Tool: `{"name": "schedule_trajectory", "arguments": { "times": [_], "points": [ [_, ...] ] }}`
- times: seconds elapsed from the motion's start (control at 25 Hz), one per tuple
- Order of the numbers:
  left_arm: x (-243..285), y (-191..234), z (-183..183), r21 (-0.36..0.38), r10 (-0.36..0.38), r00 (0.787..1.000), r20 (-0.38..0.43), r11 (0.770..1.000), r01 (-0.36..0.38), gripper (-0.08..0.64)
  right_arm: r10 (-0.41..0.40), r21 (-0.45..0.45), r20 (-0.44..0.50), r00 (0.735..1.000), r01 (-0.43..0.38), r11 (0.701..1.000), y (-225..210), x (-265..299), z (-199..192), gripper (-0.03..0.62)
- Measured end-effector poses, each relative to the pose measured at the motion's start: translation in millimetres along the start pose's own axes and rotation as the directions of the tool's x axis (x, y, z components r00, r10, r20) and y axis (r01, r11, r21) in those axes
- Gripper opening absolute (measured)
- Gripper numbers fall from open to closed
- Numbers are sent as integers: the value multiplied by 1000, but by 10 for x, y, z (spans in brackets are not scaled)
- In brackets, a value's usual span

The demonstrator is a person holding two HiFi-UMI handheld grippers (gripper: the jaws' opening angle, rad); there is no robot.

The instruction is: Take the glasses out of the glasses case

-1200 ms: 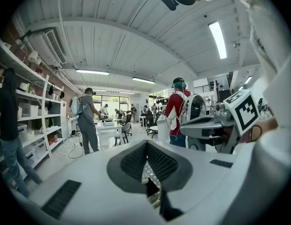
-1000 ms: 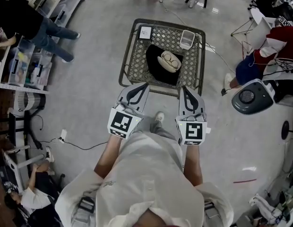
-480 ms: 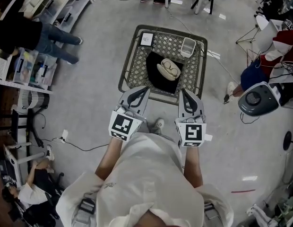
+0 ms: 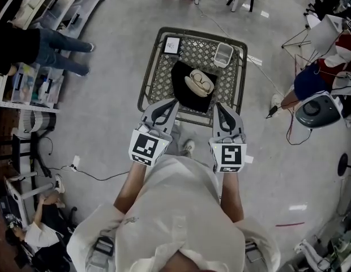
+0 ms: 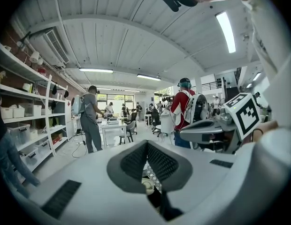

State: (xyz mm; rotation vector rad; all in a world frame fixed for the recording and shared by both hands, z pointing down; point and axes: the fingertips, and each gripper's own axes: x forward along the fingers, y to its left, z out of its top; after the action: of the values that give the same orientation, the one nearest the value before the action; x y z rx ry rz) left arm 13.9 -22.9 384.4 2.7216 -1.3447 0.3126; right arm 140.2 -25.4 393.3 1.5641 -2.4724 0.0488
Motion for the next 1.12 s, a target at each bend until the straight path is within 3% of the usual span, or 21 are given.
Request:
{"name": "schedule_trajectory", "arguments": {
  "times": [0.72, 0.88, 1.12],
  "points": [
    [863, 780, 277, 12, -143, 988, 65, 990, 143, 9, -125, -18, -41, 991, 125, 992, -308, 894, 200, 6],
    [1033, 946, 152, 10, -191, 978, 78, 982, 191, 9, -158, -24, -53, 986, 157, 987, -341, 1091, 154, 6],
    [1248, 1165, -193, -22, -258, 966, 32, 966, 259, 9, -150, -32, -119, 981, 147, 989, -251, 1384, -113, 6]
  ]
}}
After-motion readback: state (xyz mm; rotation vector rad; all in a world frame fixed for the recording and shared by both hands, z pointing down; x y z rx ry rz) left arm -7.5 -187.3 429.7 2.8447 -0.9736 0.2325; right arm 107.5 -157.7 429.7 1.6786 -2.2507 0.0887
